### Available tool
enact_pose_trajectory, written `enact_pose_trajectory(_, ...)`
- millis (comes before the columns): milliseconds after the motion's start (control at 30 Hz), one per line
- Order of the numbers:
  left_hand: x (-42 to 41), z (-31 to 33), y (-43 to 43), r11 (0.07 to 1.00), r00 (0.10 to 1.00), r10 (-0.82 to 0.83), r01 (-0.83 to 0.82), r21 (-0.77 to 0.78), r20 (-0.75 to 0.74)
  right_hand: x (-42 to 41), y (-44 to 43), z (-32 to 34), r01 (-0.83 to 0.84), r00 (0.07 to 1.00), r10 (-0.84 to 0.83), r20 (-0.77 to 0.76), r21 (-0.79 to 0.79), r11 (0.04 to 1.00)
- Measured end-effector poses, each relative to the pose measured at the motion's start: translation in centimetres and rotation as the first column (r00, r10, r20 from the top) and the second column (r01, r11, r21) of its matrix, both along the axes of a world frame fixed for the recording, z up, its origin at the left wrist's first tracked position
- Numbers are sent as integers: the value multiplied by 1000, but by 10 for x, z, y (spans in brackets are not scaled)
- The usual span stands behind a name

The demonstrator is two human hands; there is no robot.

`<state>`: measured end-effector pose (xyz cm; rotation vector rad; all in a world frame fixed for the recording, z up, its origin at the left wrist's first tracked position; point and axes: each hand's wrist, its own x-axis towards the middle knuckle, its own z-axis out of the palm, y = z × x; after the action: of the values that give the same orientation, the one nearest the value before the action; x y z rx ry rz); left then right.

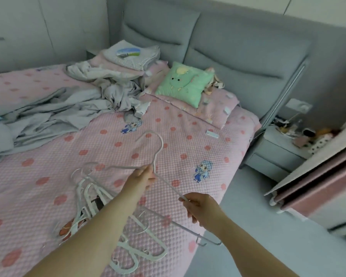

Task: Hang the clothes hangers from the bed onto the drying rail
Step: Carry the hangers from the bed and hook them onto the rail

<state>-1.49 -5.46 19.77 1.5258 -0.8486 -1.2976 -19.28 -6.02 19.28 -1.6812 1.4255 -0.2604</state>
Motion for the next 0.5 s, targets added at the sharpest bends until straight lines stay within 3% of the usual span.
enact_pose_trajectory(133,-65,56,-31,998,931,-52,37,-47,-360,-46,16,37,108,994,-108,12,-134,985)
enact_pose_trajectory(233,-122,86,-36,988,894,-153,146,-49,-421,-84,41,60,226,974,-220,50,-171,959)
enact_pose_trajectory(367,-202,126,-20,900,836,-431,425,-95,-340,-149,86,93,380,921,-386,50,-331,864)
enact_pose_trajectory(500,-272,172,29,701,700,-710,694,-164,-68,-221,141,132,565,760,-646,68,-560,606)
